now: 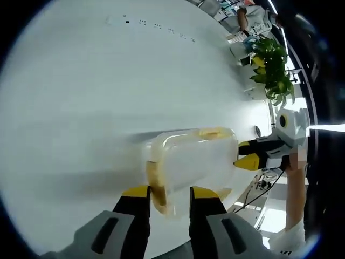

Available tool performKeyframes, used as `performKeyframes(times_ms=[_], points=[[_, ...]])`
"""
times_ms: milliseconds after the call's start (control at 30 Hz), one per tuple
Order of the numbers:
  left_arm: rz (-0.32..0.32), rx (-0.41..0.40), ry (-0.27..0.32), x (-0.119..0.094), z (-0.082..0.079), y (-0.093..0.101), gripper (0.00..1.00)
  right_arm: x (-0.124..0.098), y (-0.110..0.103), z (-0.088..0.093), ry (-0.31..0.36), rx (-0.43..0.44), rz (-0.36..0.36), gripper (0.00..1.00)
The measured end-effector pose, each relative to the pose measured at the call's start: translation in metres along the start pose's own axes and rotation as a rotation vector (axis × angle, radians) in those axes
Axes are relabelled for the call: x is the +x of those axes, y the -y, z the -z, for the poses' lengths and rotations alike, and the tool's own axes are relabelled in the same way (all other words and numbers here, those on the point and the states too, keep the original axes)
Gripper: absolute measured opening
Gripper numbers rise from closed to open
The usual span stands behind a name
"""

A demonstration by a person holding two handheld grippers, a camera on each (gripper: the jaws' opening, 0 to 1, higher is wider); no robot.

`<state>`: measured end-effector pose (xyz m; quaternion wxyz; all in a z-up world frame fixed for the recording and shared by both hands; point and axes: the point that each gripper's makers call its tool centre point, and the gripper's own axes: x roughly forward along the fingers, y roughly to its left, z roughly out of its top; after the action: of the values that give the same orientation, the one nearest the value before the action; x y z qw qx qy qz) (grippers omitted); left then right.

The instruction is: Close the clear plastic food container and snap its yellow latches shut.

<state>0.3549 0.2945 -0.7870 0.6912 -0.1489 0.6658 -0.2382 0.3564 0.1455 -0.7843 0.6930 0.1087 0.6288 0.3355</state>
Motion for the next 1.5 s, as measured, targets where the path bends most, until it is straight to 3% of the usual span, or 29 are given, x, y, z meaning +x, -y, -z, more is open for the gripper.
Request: performKeyframes(times_ms=[100, 267, 567, 600, 633, 700, 800, 1067, 1233, 1433, 1500], points=[[0.036, -0.028, 0.003, 0.003, 0.000, 0.002, 0.18, 0.000, 0.001, -0.001, 0.005, 0.009, -0.009, 0.21], [0.012, 0.001, 0.000, 0.005, -0.002, 0.006, 0.18, 0.000, 0.000, 0.000, 0.011, 0.006, -0.008, 0.21], [0.037, -0.014, 0.014, 0.006, -0.002, 0.005, 0.18, 0.000, 0.000, -0.001, 0.008, 0.035, -0.021, 0.18], [0.034, -0.013, 0.014, 0.006, -0.001, 0.005, 0.18, 0.002, -0.012, 0.000, -0.001, 0.045, -0.105, 0.16], [0.032, -0.009, 0.015, 0.006, -0.001, 0.006, 0.18, -0.001, -0.001, -0.001, 0.002, 0.059, -0.067, 0.16], [0.031, -0.007, 0.015, 0.005, -0.001, 0.005, 0.18, -0.003, 0.003, -0.004, 0.010, 0.121, -0.095, 0.16], [0.037, -0.005, 0.022, 0.005, 0.000, 0.004, 0.19, -0.005, 0.003, -0.003, 0.011, 0.081, -0.079, 0.17], [0.036, 0.006, 0.033, 0.004, 0.001, 0.003, 0.19, -0.008, 0.004, 0.002, 0.012, 0.079, -0.074, 0.18], [0.040, 0.035, 0.051, 0.003, 0.002, 0.003, 0.20, -0.007, 0.004, 0.003, 0.013, 0.026, -0.051, 0.19], [0.014, 0.129, 0.099, 0.002, -0.001, 0.003, 0.21, -0.008, 0.002, 0.002, 0.002, -0.149, 0.054, 0.20], [-0.014, 0.194, 0.123, 0.000, -0.004, 0.003, 0.21, -0.008, 0.001, 0.001, -0.009, -0.194, 0.091, 0.21]])
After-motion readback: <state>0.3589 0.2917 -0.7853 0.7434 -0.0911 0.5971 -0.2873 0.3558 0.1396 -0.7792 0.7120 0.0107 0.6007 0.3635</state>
